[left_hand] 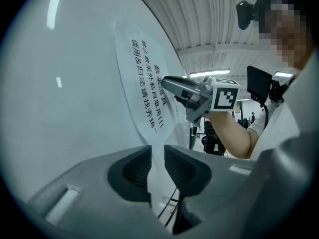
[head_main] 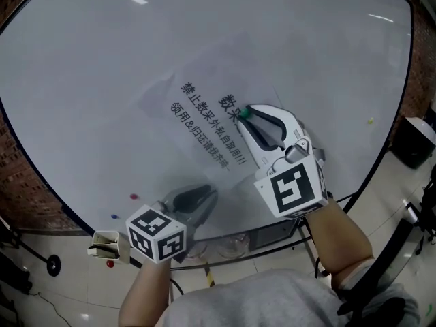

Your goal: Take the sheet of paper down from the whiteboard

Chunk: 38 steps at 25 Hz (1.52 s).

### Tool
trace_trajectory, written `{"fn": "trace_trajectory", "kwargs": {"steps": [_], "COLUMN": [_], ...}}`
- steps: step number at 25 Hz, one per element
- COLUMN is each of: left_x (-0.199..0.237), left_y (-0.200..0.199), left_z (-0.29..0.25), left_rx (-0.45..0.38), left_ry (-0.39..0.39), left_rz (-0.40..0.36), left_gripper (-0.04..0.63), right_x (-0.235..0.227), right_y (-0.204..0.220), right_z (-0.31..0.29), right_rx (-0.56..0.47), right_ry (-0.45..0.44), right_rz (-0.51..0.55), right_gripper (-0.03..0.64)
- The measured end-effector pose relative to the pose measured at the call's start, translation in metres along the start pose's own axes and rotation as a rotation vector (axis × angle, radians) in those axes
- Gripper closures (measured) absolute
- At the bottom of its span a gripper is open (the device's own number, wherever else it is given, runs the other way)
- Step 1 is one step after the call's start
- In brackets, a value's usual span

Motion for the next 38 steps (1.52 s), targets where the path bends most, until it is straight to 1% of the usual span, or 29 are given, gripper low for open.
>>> {"fn": "trace_trajectory", "kwargs": {"steps": [3,6,12,16,18,19,26,29,31,34,38], "left_x": [0.004,0.006,0.004,0.005,0.006,0.006,-0.002,-0.006,-0.008,-0.008,-0.003], "left_y": [0.007,0.011,0.007,0.004,0.004,0.003,0.002,0.004,0.006,0.018,0.048], "left_z": [-0.005,-0.014,-0.03,-0.033,-0.032,-0.032,-0.027,-0.024,-0.021,-0.016,-0.01], "left_rx": [0.01,0.003,-0.014,-0.028,-0.031,-0.031,-0.029,-0.029,-0.017,0.03,0.12], "left_ry": [0.003,0.026,0.067,0.06,0.05,0.047,0.05,0.038,0.024,0.006,-0.016], "left_rz": [0.027,0.066,0.1,0.087,0.074,0.069,0.055,0.045,0.025,0.002,0.023], "left_gripper": [0.508,0.506,0.508,0.514,0.577,0.592,0.594,0.594,0.594,0.594,0.594], "right_x": [0.0,0.001,0.0,0.0,0.0,0.0,-0.002,-0.003,-0.003,-0.003,-0.008], "right_y": [0.0,0.001,0.0,0.0,0.0,0.0,-0.002,0.002,0.004,0.008,0.014], "right_z": [0.0,0.0,-0.001,-0.001,-0.001,-0.001,0.002,0.006,0.007,0.008,0.012], "right_rx": [-0.004,0.006,0.005,0.0,-0.004,-0.004,0.003,0.004,0.005,0.018,0.027], "right_ry": [-0.006,-0.019,-0.015,-0.005,0.0,0.002,0.005,0.004,0.001,0.011,0.027], "right_rz": [0.004,0.025,0.028,0.022,0.016,0.016,0.02,0.007,-0.002,0.0,-0.008], "right_gripper": [0.543,0.543,0.543,0.545,0.545,0.545,0.543,0.534,0.534,0.534,0.534]}}
Point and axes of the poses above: the fingertips, and each gripper's own axes: z backward along the fingers, x to its left, y out of its underside, the point moved 4 cm from there along z, backward along the fingers, and after that the axes turned 2 degrees about -z, right-handed, at the moved point
